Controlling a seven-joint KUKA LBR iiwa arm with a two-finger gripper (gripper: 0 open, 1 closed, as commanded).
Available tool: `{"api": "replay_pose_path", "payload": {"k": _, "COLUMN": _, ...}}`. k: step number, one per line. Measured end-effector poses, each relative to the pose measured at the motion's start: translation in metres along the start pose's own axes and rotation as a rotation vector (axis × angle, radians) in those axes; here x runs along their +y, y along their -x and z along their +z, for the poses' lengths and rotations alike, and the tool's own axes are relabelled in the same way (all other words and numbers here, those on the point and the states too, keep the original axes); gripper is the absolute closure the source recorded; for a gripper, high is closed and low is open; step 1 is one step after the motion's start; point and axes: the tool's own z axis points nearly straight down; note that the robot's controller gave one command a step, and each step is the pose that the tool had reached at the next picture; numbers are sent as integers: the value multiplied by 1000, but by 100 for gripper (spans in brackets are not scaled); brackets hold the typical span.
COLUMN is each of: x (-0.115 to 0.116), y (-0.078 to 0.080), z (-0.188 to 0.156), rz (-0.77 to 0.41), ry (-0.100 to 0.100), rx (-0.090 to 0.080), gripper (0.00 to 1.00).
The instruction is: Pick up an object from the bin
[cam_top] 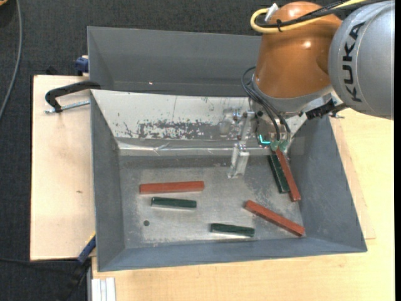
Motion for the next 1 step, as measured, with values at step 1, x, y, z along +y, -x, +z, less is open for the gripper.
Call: {"api": "replay_pose_path", "payload": {"k": 1, "x": 0, "y": 1, "z": -4, "rz": 1, "ry": 1, "rx": -8, "gripper": 0}}
